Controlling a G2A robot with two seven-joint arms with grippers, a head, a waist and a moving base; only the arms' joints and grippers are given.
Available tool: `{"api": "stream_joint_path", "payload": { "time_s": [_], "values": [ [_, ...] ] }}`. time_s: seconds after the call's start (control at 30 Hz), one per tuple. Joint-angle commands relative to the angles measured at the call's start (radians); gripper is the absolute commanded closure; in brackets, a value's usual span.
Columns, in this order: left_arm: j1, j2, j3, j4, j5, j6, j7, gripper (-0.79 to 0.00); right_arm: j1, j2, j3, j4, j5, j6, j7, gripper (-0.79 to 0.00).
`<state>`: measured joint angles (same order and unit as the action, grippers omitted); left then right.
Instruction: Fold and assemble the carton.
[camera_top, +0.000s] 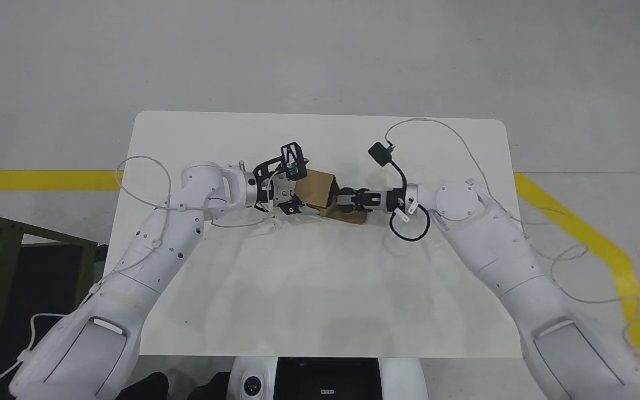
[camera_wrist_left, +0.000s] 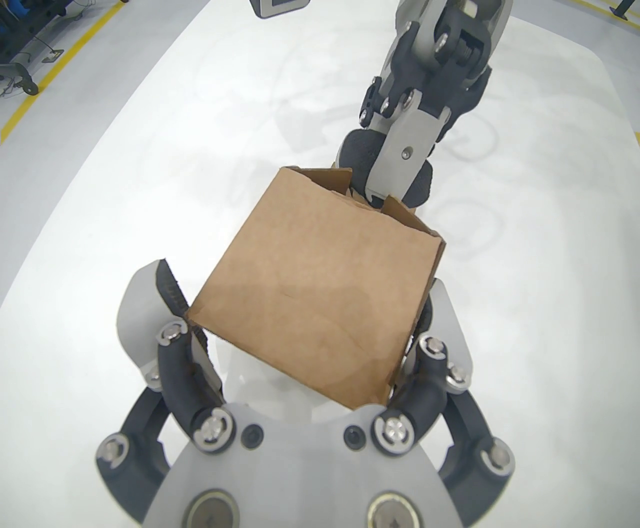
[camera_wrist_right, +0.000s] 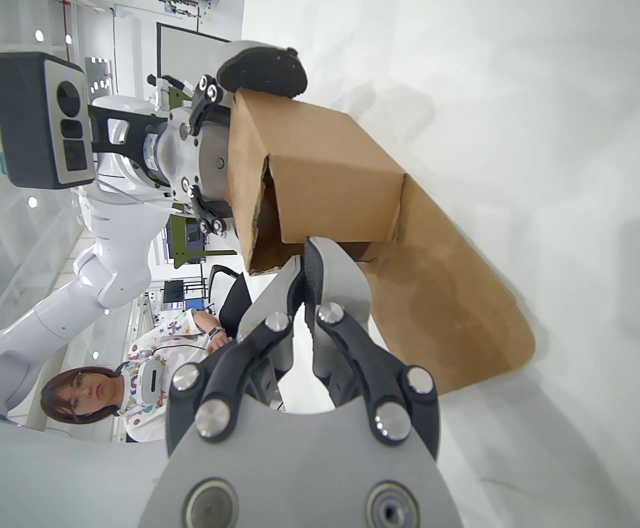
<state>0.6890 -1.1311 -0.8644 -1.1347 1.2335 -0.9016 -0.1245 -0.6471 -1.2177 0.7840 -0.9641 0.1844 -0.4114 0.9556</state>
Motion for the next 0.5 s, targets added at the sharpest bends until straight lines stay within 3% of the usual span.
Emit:
{"api": "stream_joint_path", "payload": {
  "time_s": [0.0, 0.47],
  "values": [
    [0.000, 0.000, -0.001, 0.000, 0.001, -0.002, -0.001, -0.785, 0.005, -0.007, -0.008, 0.004, 0.003, -0.001, 0.000, 0.000],
    [0.005, -0.002, -0.008, -0.004, 0.006, -0.006, 0.000, -0.785, 0.057, -0.065, -0.072, 0.093, 0.001, -0.029, -0.015, 0.000]
  ]
}}
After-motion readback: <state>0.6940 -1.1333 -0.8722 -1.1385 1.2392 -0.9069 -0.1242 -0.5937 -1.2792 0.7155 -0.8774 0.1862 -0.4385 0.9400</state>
